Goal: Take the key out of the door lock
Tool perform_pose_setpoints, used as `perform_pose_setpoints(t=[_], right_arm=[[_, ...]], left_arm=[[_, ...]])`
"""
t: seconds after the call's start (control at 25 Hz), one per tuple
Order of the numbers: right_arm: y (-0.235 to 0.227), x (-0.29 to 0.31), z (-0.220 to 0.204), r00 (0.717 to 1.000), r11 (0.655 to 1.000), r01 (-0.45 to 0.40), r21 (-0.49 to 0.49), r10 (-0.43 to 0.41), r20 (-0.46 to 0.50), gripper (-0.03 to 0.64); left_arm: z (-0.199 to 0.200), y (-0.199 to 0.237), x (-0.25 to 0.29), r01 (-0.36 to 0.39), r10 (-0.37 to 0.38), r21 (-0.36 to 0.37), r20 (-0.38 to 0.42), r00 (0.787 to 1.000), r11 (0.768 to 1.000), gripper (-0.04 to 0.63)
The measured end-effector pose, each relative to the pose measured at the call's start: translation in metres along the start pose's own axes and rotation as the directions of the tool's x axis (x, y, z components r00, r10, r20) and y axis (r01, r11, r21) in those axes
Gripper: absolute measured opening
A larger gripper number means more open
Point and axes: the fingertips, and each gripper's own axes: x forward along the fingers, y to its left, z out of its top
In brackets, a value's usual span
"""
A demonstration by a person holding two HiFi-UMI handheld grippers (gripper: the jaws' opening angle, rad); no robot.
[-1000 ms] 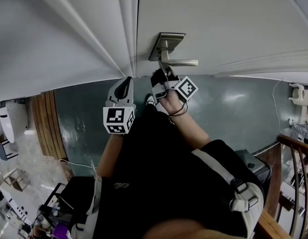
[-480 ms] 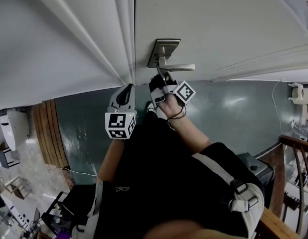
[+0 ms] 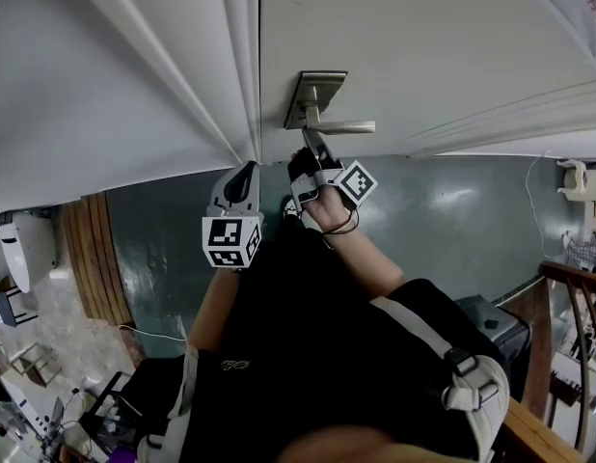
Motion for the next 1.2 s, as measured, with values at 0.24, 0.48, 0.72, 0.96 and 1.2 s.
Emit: perform_pose_setpoints(t=[0.24, 0.48, 0.72, 0.96, 1.2], right_arm=[[-0.001, -0.005, 0.0, 1.0, 1.0, 0.004, -0.005, -0.004, -0.003, 0.029], [0.002, -0.014, -0.004, 1.0, 1.0, -0.002, -0.008, 0.002, -0.008, 0.029], [0.003, -0.025, -0.002, 1.0, 1.0, 0.006, -0.022, -0.006, 0.003, 0.029], [0.005, -0.044, -0.005, 1.0, 0.999, 0.011, -0.035, -0.011, 0.006, 0.031], [0.008, -0.072, -0.016, 1.0, 0.995, 0.028, -0.095, -0.029, -0.011, 0.031]], left_arm=[[-0.004, -0.006, -0.003, 0.003, -0.003, 0.002, -0.002, 1.0, 1.0, 0.025], [-0.002, -0.008, -0.009, 0.0, 0.0, 0.003, 0.007, 1.0, 1.0, 0.025], [-0.002, -0.014, -0.014, 0.006, -0.006, 0.005, 0.012, 1.0, 1.0, 0.025], [-0.007, -0.022, -0.026, 0.011, -0.011, -0.003, 0.019, 1.0, 1.0, 0.025], [-0.021, -0.032, -0.047, 0.012, -0.012, -0.035, 0.019, 1.0, 0.999, 0.025]])
